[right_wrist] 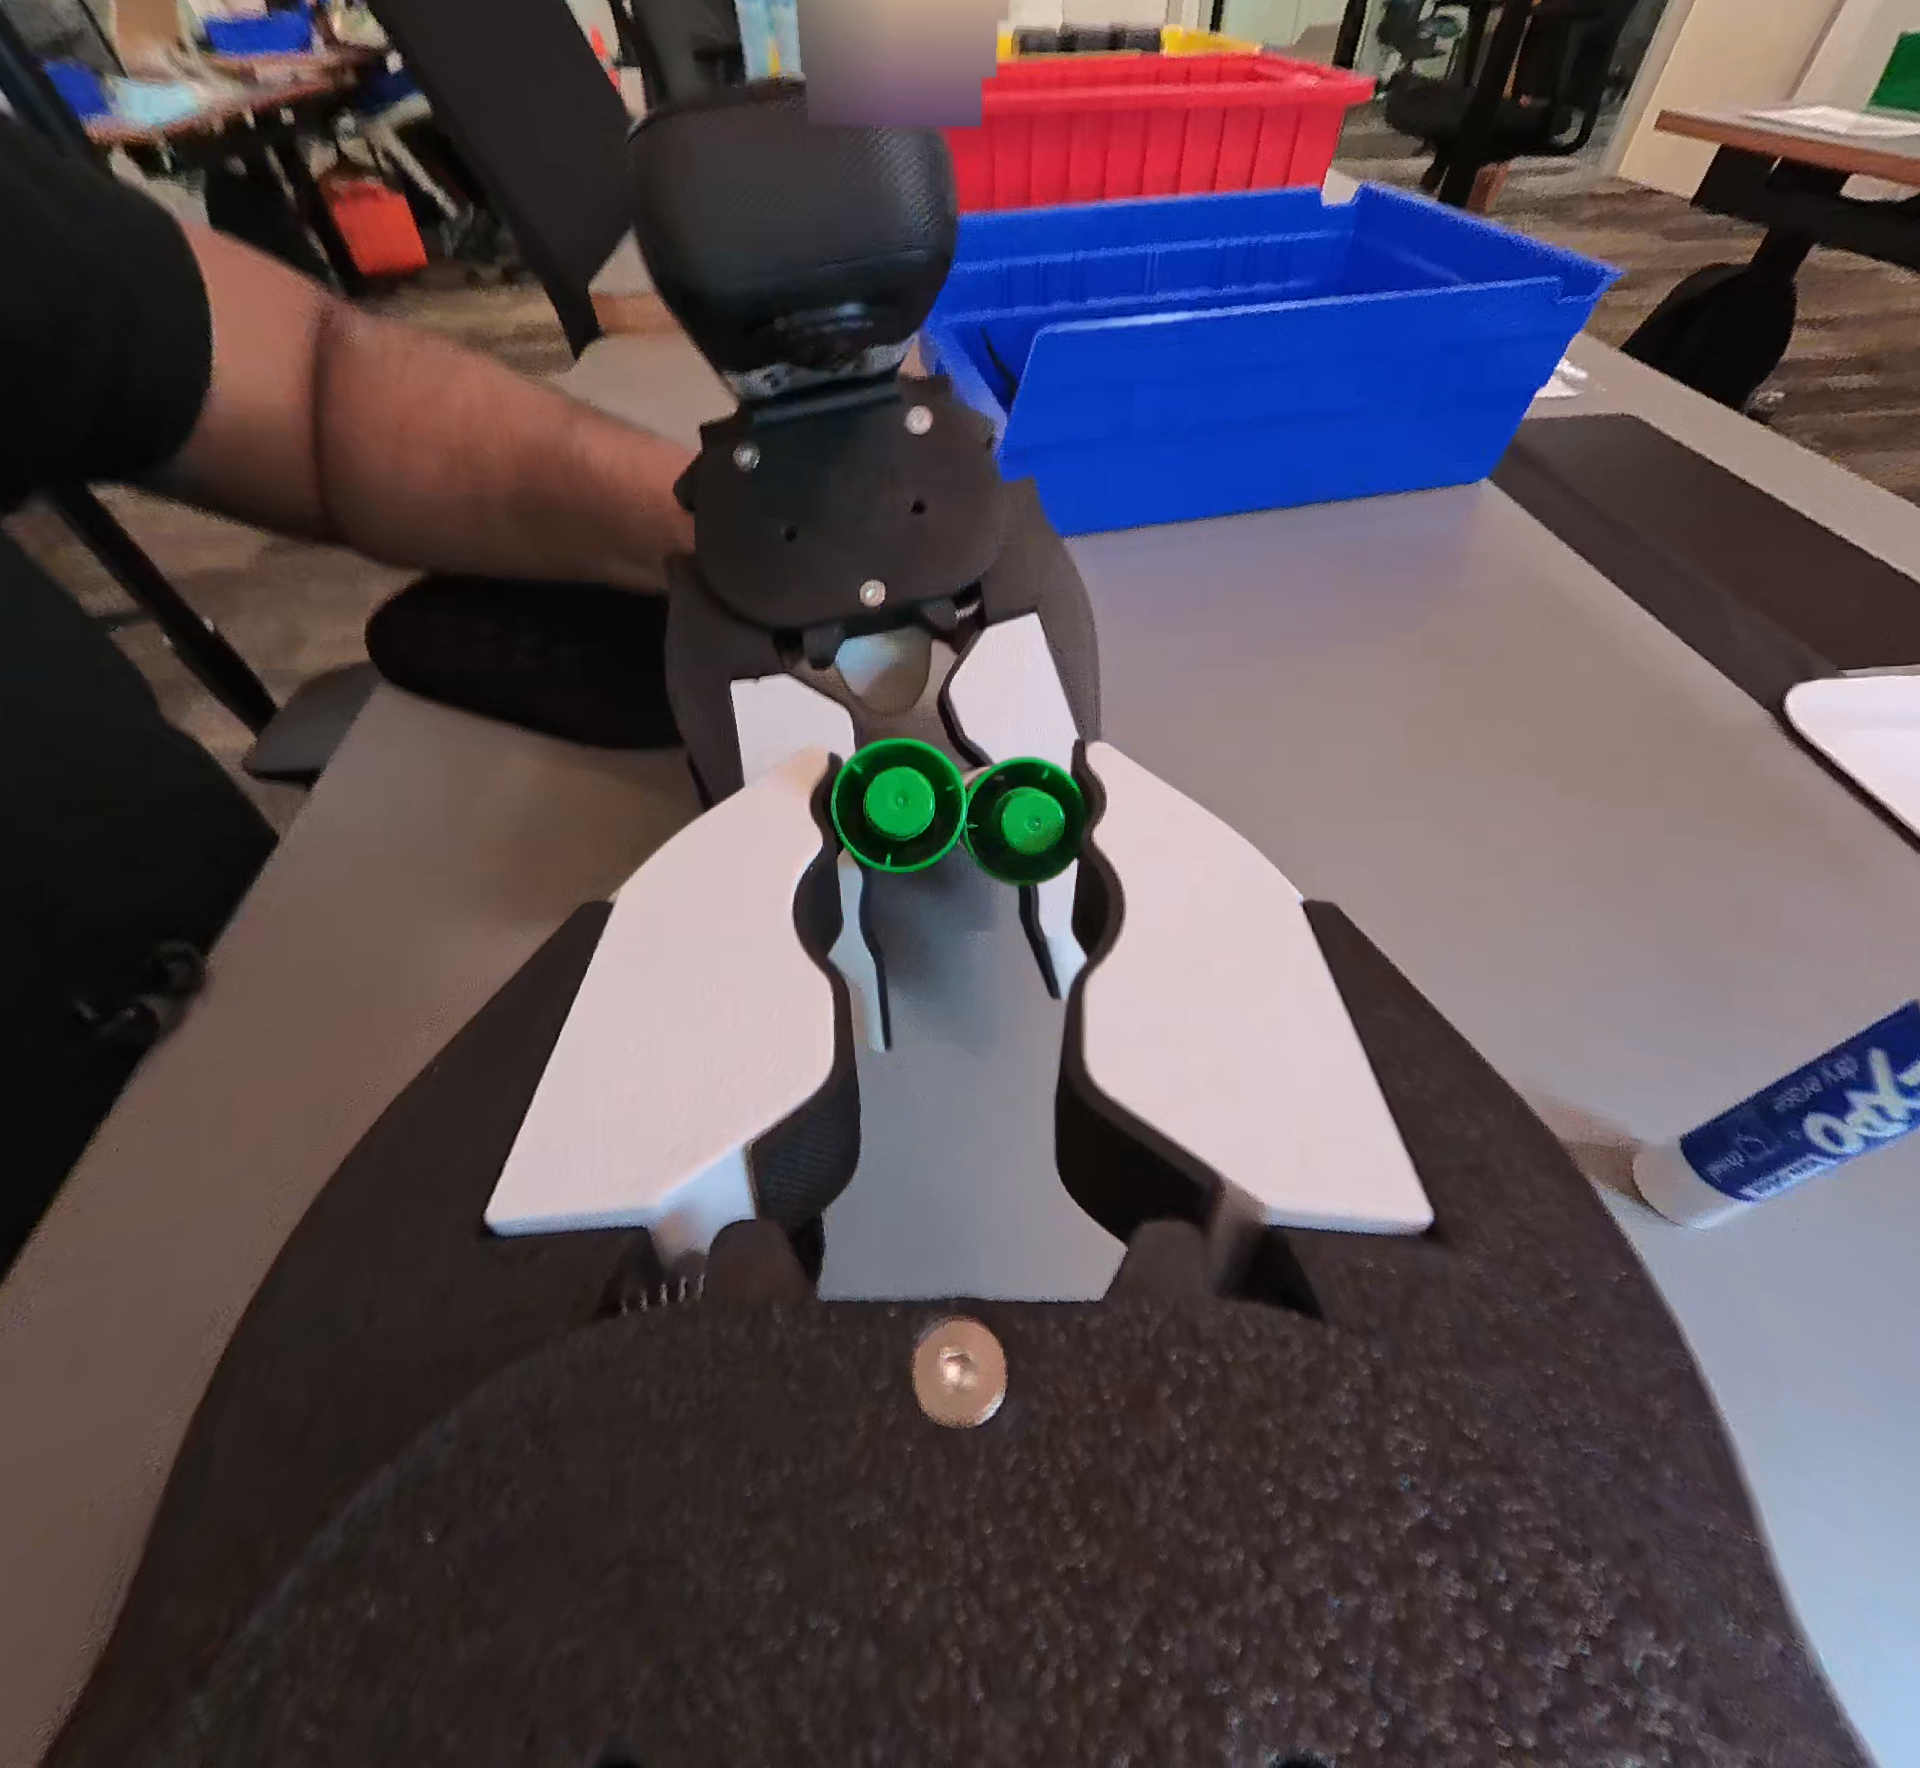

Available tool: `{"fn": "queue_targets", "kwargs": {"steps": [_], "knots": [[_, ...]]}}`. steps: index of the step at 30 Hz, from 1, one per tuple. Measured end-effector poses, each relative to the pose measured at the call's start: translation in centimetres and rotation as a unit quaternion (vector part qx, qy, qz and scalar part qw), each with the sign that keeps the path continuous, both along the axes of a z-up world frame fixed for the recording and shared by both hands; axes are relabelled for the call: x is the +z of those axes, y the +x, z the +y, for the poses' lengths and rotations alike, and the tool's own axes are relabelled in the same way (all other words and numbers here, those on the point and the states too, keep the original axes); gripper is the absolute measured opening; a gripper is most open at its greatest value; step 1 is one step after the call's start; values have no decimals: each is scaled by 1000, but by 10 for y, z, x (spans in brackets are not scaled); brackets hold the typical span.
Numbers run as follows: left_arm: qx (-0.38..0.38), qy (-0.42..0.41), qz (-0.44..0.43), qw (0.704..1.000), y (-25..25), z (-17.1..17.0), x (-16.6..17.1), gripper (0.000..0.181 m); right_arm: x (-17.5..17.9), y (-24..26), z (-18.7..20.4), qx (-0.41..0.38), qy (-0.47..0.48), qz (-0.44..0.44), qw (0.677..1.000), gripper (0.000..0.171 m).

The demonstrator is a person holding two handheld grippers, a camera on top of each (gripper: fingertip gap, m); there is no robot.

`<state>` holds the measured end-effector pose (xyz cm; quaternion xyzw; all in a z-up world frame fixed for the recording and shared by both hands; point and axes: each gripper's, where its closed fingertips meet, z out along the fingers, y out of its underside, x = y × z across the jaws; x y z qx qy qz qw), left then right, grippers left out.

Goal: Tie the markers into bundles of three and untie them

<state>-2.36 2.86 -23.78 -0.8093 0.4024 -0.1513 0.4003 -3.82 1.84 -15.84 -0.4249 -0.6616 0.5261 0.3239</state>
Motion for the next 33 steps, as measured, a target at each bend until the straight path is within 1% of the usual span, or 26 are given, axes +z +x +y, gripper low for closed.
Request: {"fn": "queue_targets", "kwargs": {"steps": [4, 6, 10, 14, 20, 27, 30, 33], "knots": [[-27, -55, 31, 998, -1, -9, -15, 41, -19, 7, 1, 26, 42, -38, 998, 41], [-31, -67, 57, 996, -4, -11, -20, 41, -24, 9, 1, 33, 47, -49, 997, 41], [-33, -68, 86, 993, -8, -11, -19, 41, -24, 11, 2, 33, 33, -65, 997, 46], [-30, -62, 120, 990, -16, -7, -19, 41, -26, 11, 5, 28, 25, -75, 996, 41], [-40, -73, 125, 989, -20, -7, -21, 42, -40, 12, 9, 32, 27, -92, 995, 41], [-41, -81, 111, 990, -20, -10, -16, 42, -32, 11, 7, 32, 3, -85, 996, 42], [-29, -74, 114, 990, -25, -8, -14, 42, -20, 13, 14, 18, -9, -67, 998, 48], [-18, -68, 113, 991, -30, -7, -12, 42, -8, 17, 25, 2, -22, -48, 999, 48]]}}
